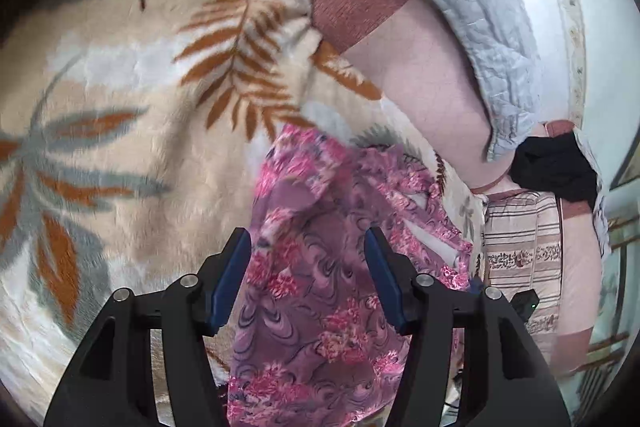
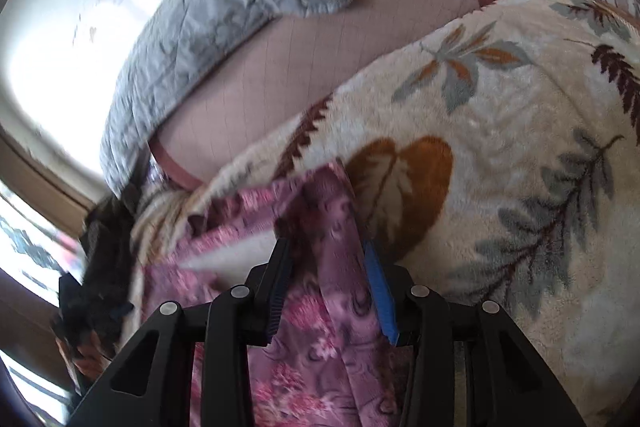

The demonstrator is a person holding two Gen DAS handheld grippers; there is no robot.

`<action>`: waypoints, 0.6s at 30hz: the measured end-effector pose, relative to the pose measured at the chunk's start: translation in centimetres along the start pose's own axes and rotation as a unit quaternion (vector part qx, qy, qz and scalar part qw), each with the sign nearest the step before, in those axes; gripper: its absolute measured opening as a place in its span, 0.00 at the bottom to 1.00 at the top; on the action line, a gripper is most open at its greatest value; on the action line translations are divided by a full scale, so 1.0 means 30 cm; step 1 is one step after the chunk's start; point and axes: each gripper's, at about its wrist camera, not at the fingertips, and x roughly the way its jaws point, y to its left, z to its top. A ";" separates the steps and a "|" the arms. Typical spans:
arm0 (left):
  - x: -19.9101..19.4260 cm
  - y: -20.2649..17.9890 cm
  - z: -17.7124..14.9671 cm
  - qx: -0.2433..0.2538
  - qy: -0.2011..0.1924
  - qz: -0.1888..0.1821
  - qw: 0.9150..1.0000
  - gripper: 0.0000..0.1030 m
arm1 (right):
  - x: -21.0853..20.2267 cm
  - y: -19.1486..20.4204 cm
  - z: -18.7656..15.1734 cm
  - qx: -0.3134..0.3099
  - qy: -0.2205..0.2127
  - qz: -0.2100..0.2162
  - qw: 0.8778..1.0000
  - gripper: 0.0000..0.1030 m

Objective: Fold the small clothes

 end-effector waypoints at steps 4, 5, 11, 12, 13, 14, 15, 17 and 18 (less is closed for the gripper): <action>0.076 -0.017 -0.013 0.014 0.026 0.028 0.999 0.55 | 0.066 0.029 0.002 -0.015 0.017 -0.032 0.999 0.45; 0.092 -0.027 -0.015 0.021 0.030 0.035 0.999 0.55 | 0.082 0.034 0.009 -0.013 0.018 -0.034 0.999 0.46; 0.110 -0.094 -0.023 0.077 0.001 0.084 0.994 0.05 | 0.117 0.095 0.027 -0.056 0.007 -0.034 0.998 0.11; 0.100 -0.099 -0.025 0.084 -0.006 0.091 0.992 0.05 | 0.118 0.104 0.031 -0.066 0.010 -0.039 0.997 0.05; 0.088 -0.098 -0.025 0.086 -0.012 0.099 0.991 0.05 | 0.108 0.116 0.035 -0.078 0.005 -0.050 0.996 0.05; 0.074 -0.097 -0.025 0.085 -0.018 0.098 0.991 0.04 | 0.096 0.129 0.041 -0.085 -0.005 -0.053 0.995 0.05; 0.057 -0.095 -0.022 0.082 -0.026 0.092 0.992 0.04 | 0.070 0.136 0.050 -0.087 -0.019 -0.042 0.995 0.05; 0.023 -0.096 -0.005 0.076 -0.048 0.083 0.992 0.02 | 0.009 0.145 0.081 -0.080 -0.060 -0.017 0.995 0.02; 0.016 -0.098 0.005 0.073 -0.056 0.078 0.993 0.02 | -0.012 0.142 0.097 -0.070 -0.076 -0.008 0.995 0.02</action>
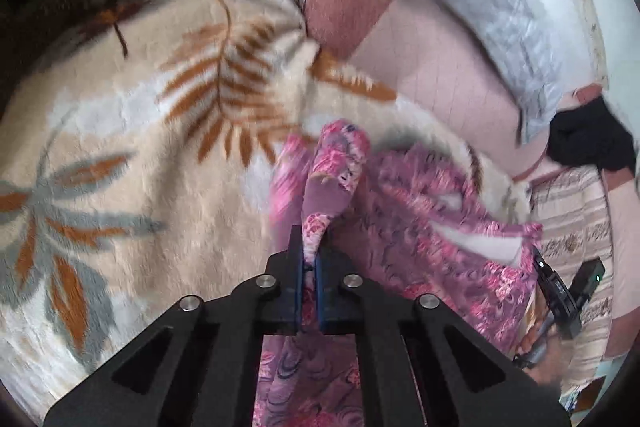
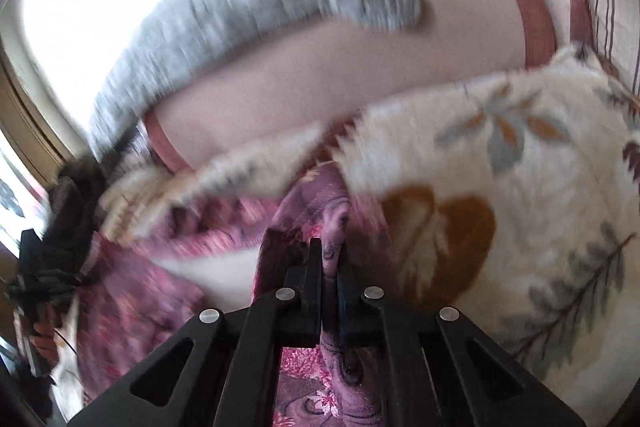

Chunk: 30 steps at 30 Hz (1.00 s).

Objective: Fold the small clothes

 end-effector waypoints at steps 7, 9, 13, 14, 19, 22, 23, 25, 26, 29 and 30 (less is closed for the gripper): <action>0.137 0.071 0.053 -0.057 0.025 0.024 0.998 0.03 | 0.135 -0.108 0.021 0.069 0.051 -0.061 0.994 0.02; 0.148 0.113 0.048 -0.083 0.029 0.002 0.996 0.03 | 0.172 -0.138 -0.005 0.088 0.080 -0.071 0.990 0.07; 0.089 0.136 0.041 -0.079 0.020 -0.033 0.996 0.12 | 0.085 -0.137 -0.017 0.102 0.013 -0.026 0.994 0.08; 0.076 0.136 0.040 -0.075 0.018 -0.034 0.996 0.15 | 0.071 -0.121 -0.013 0.092 0.004 -0.004 0.996 0.09; 0.066 0.086 0.034 -0.062 0.020 -0.041 0.997 0.30 | 0.151 -0.013 -0.020 0.075 0.077 0.059 0.992 0.27; 0.086 0.059 0.039 -0.054 0.031 -0.038 0.997 0.48 | 0.218 0.038 -0.032 0.068 0.114 0.053 0.990 0.27; 0.100 0.046 0.043 -0.048 0.039 -0.035 0.998 0.49 | 0.231 0.057 -0.032 0.057 0.114 0.050 0.991 0.04; 0.125 0.027 0.057 -0.038 0.050 -0.022 0.998 0.49 | 0.242 0.088 -0.005 0.038 0.107 0.054 0.992 0.03; 0.134 0.021 0.067 -0.035 0.050 -0.021 0.998 0.49 | 0.230 0.093 0.013 0.041 0.089 0.059 0.993 0.03; 0.148 0.027 0.088 -0.038 0.043 -0.012 0.998 0.49 | 0.217 0.052 0.068 0.086 0.032 0.067 0.994 0.04; 0.156 0.038 0.096 -0.046 0.042 -0.009 0.998 0.49 | 0.248 0.022 0.075 0.102 0.044 0.034 0.993 0.06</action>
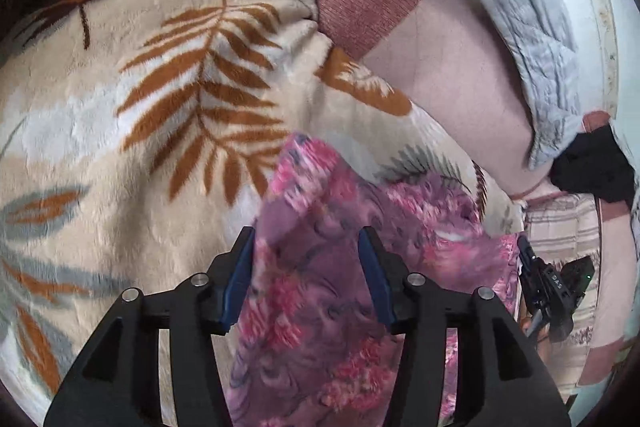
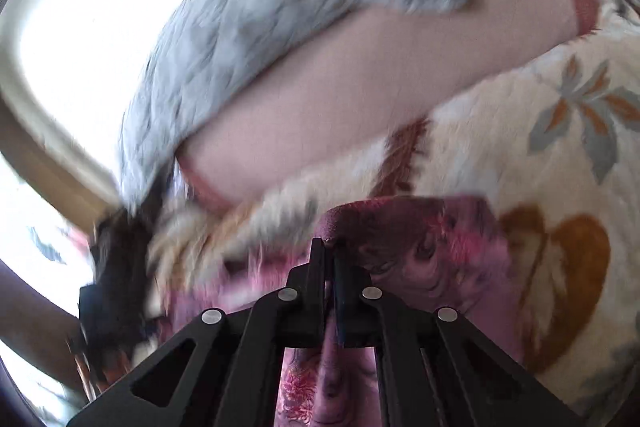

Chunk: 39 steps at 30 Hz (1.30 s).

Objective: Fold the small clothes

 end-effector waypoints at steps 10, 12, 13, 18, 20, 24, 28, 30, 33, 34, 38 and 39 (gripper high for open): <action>0.025 -0.003 -0.002 0.017 0.003 -0.018 1.000 0.63 | -0.044 -0.170 -0.016 0.047 -0.005 -0.037 0.998 0.42; 0.027 -0.044 -0.009 0.040 -0.012 0.004 0.999 0.48 | -0.018 -0.159 -0.030 0.029 0.015 -0.055 0.998 0.37; 0.025 -0.059 -0.011 0.050 -0.019 0.015 0.998 0.19 | -0.021 -0.143 -0.034 0.014 0.007 -0.053 0.998 0.11; 0.054 -0.053 -0.003 0.067 -0.037 0.086 0.993 0.11 | -0.068 -0.108 -0.019 0.001 -0.049 -0.034 0.998 0.00; 0.043 -0.036 -0.002 0.046 -0.043 0.079 0.995 0.11 | -0.055 -0.117 -0.021 0.000 -0.020 -0.052 0.998 0.03; -0.064 -0.036 -0.034 0.031 -0.098 0.087 0.991 0.14 | -0.083 -0.070 -0.102 -0.031 0.014 0.043 0.998 0.10; -0.091 -0.048 -0.104 0.014 -0.073 0.060 0.995 0.17 | -0.037 -0.057 -0.207 -0.083 0.066 -0.041 0.994 0.16; -0.114 -0.080 -0.173 0.038 -0.051 0.040 0.997 0.20 | -0.117 -0.022 -0.224 -0.078 0.045 -0.018 0.996 0.22; -0.161 -0.118 -0.315 0.081 -0.049 0.020 0.995 0.37 | -0.200 0.012 -0.297 -0.081 0.038 0.048 0.995 0.22; -0.163 -0.121 -0.362 0.089 -0.046 0.014 0.995 0.44 | -0.217 0.015 -0.339 -0.086 0.044 0.066 0.993 0.24; -0.087 -0.097 -0.488 0.092 -0.013 0.065 0.994 0.43 | -0.174 0.013 -0.486 -0.126 0.115 0.003 0.985 0.21; -0.090 -0.087 -0.505 0.090 -0.018 0.070 0.993 0.42 | -0.221 0.002 -0.486 -0.110 0.093 0.015 0.990 0.21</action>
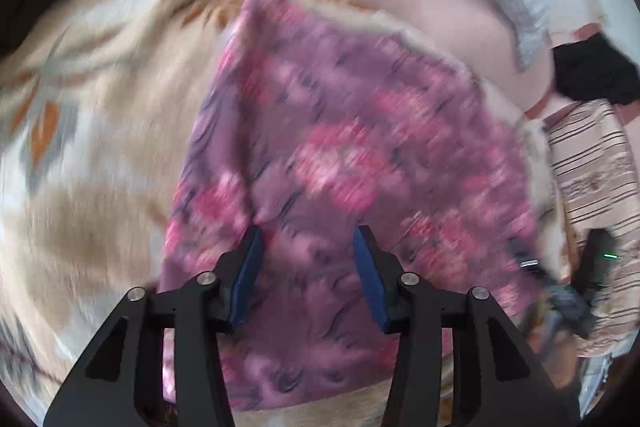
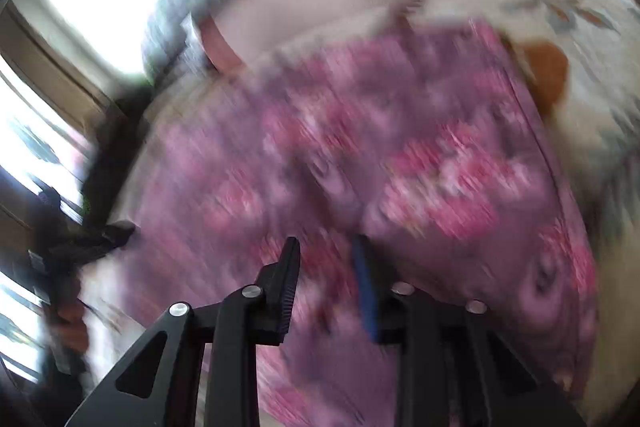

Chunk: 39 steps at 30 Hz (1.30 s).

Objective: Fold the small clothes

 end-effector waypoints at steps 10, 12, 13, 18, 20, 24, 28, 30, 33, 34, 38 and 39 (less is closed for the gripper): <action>-0.051 0.052 -0.109 -0.057 0.030 -0.033 0.997 0.45 | -0.252 -0.297 -0.199 0.226 -0.105 -0.067 0.966 0.46; -0.071 0.046 -0.124 -0.060 0.023 -0.030 0.997 0.45 | -0.259 -0.274 -0.184 0.208 -0.108 -0.055 0.971 0.25; -0.083 0.043 -0.132 -0.062 0.025 -0.030 0.997 0.46 | -0.270 -0.263 -0.173 0.204 -0.117 -0.031 0.972 0.08; -0.065 0.075 -0.155 -0.072 0.034 -0.041 0.996 0.47 | -0.323 -0.273 -0.164 0.186 -0.153 -0.054 0.969 0.07; -0.067 0.077 -0.154 -0.073 0.036 -0.041 0.996 0.46 | -0.229 -0.332 -0.175 0.212 -0.099 -0.076 0.969 0.07; -0.108 0.063 -0.164 -0.069 0.045 -0.022 0.996 0.47 | -0.284 -0.357 -0.214 0.245 -0.101 -0.053 0.963 0.16; -0.168 0.010 -0.204 -0.048 0.032 0.000 0.998 0.47 | -0.366 -0.271 -0.228 0.190 -0.106 -0.073 0.973 0.16; -0.191 -0.012 -0.228 -0.052 0.032 0.000 0.998 0.47 | -0.402 -0.233 -0.241 0.176 -0.105 -0.071 0.976 0.16; -0.241 -0.051 -0.274 -0.052 0.024 0.006 0.998 0.47 | -0.458 -0.184 -0.260 0.165 -0.105 -0.067 0.978 0.16; -0.259 -0.069 -0.289 -0.046 0.018 0.012 0.999 0.49 | -0.488 -0.174 -0.276 0.158 -0.107 -0.066 0.979 0.16; -0.326 -0.148 -0.349 -0.004 -0.018 0.051 0.999 0.58 | -0.547 -0.097 -0.292 0.117 -0.099 -0.076 0.985 0.24; -0.338 -0.165 -0.361 0.007 -0.027 0.062 0.998 0.60 | -0.555 -0.077 -0.292 0.104 -0.097 -0.081 0.987 0.26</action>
